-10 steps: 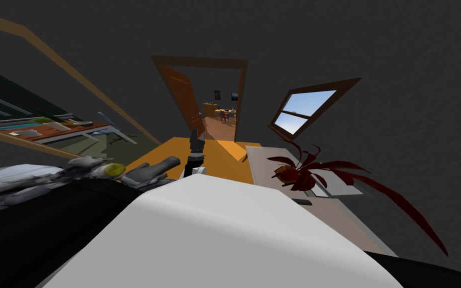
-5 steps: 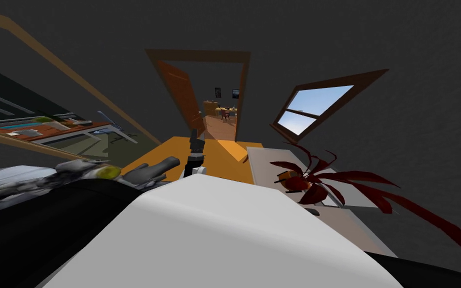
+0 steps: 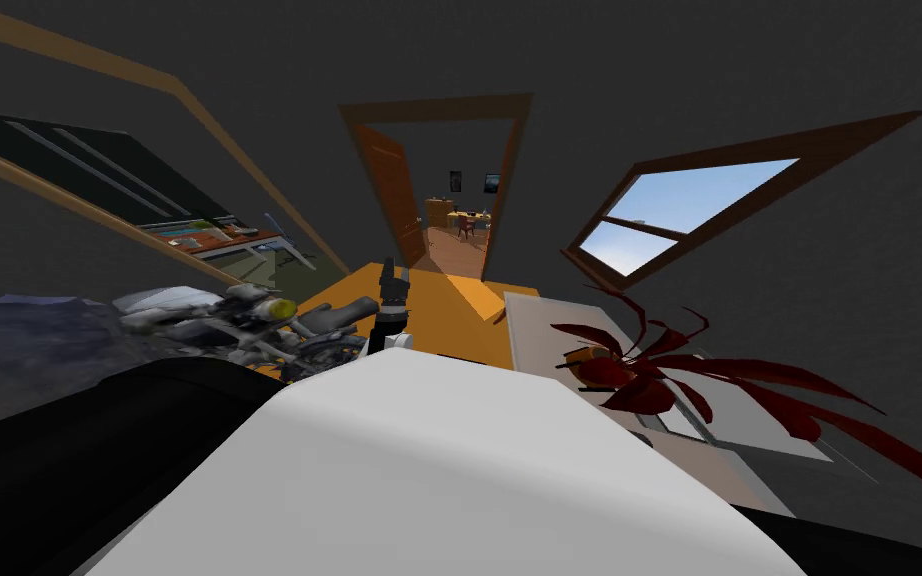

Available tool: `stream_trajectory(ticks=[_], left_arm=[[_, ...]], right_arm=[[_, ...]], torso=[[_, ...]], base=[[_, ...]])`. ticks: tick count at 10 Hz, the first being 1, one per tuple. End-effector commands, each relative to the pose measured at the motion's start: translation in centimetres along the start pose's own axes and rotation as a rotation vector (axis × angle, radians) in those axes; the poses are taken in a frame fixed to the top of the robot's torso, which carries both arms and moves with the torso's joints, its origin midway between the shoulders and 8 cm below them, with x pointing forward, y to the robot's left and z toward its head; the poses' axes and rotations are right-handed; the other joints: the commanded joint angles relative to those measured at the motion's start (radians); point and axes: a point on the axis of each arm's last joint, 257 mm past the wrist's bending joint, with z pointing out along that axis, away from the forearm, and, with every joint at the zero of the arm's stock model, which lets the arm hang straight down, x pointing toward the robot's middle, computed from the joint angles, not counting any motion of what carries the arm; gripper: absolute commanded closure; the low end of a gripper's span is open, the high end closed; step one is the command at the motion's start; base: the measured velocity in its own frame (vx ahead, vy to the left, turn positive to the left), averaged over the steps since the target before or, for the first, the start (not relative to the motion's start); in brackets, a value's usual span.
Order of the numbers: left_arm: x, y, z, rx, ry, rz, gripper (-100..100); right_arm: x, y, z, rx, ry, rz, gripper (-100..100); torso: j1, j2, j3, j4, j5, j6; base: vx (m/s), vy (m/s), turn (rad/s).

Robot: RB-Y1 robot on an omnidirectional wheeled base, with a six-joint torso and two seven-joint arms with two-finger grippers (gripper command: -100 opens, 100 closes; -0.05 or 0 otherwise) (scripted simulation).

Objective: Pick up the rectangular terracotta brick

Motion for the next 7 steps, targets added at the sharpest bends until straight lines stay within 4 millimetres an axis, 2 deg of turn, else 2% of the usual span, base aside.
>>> stream_trajectory(ticks=[1, 2, 3, 4, 7], left_arm=[[0.00, 0.00, 0.00, 0.000, 0.000, 0.000, 0], [0.01, 0.00, 0.00, 0.000, 0.000, 0.000, 0], [0.00, 0.00, 0.00, 0.000, 0.000, 0.000, 0], [-0.01, 0.01, -0.01, 0.000, 0.000, 0.000, 0], [-0.01, 0.01, -0.01, 0.000, 0.000, 0.000, 0]], right_arm=[[-0.13, 0.63, 0.72, 0.000, -0.002, 0.053, -100], [-0.21, 0.87, 0.99, 0.000, -0.003, 0.072, -100], [-0.05, 0.62, 0.74, 0.000, -0.002, 0.056, -100], [-0.08, 0.64, 0.77, 0.000, -0.003, 0.060, 100], [-0.07, 0.84, 0.84, -0.005, -0.004, 0.063, 100]], torso=[[0.000, 0.000, 0.000, 0.000, 0.000, 0.000], [0.001, 0.000, 0.000, 0.000, 0.000, -0.001], [0.001, -0.001, 0.000, 0.000, 0.000, -0.001], [0.000, -0.006, -0.003, -0.001, 0.000, 0.001], [-0.005, -0.010, -0.006, -0.002, -0.001, -0.001]], base=[[-0.189, 0.025, 0.321], [-0.165, 0.022, 0.352], [-0.063, 0.004, 0.058], [-0.013, 0.001, -0.014], [-0.002, 0.002, -0.002]])
